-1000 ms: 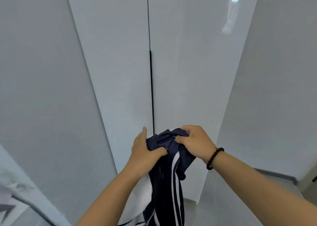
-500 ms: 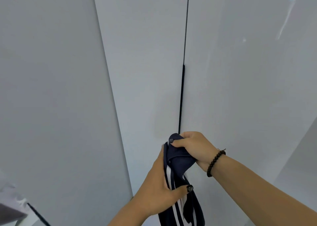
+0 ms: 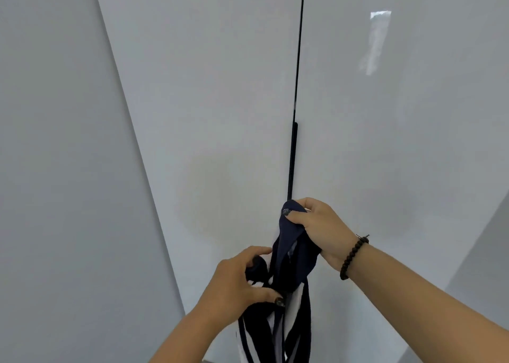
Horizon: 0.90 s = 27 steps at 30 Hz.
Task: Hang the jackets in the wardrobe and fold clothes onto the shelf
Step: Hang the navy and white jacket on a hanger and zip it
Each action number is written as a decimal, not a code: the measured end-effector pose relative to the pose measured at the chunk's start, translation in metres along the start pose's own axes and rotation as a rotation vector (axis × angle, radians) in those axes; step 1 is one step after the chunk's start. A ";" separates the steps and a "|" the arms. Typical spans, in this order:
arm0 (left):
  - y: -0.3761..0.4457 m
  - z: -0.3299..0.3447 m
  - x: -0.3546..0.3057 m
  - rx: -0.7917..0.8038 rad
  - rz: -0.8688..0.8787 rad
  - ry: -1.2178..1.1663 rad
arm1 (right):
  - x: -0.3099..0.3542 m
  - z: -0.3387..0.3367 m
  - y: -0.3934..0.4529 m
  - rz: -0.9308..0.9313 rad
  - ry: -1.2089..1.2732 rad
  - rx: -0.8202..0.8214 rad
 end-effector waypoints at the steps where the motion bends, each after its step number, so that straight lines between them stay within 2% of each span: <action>1: 0.005 -0.006 0.003 0.047 0.024 0.002 | 0.004 0.001 0.002 -0.004 0.016 -0.014; 4: 0.017 -0.029 0.019 0.075 0.073 0.040 | 0.016 0.002 0.004 -0.022 0.068 -0.077; 9: 0.030 -0.066 0.031 -0.125 0.071 0.189 | 0.043 0.014 0.003 -0.110 0.015 -0.147; 11: 0.029 -0.061 0.022 -0.131 0.124 0.203 | 0.062 0.023 0.001 -0.181 -0.091 -0.163; 14: 0.015 -0.044 0.003 -0.045 0.219 0.041 | 0.086 0.036 -0.007 -0.275 -0.228 -0.181; 16: 0.006 -0.028 -0.008 0.102 0.278 -0.093 | 0.096 0.046 -0.010 -0.311 -0.305 -0.167; 18: -0.004 -0.006 -0.009 0.299 0.273 -0.194 | 0.104 0.050 -0.013 -0.341 -0.356 -0.171; 20: -0.005 -0.001 -0.009 0.343 0.237 -0.159 | 0.116 0.049 -0.018 -0.387 -0.375 -0.190; 24: 0.005 -0.008 -0.003 0.099 0.173 0.150 | 0.118 0.048 -0.020 -0.411 -0.390 -0.144; 27: 0.017 -0.030 -0.003 -0.084 0.115 0.097 | 0.130 0.046 -0.025 -0.459 -0.478 -0.096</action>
Point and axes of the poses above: each hand's wrist, its own y-axis towards the middle knuckle, its own z-axis out of the palm, x = y × z, the point moved 10 cm from there along y, towards the middle knuckle, and after that the axes turned 9 degrees about y, right-handed, at the moved point
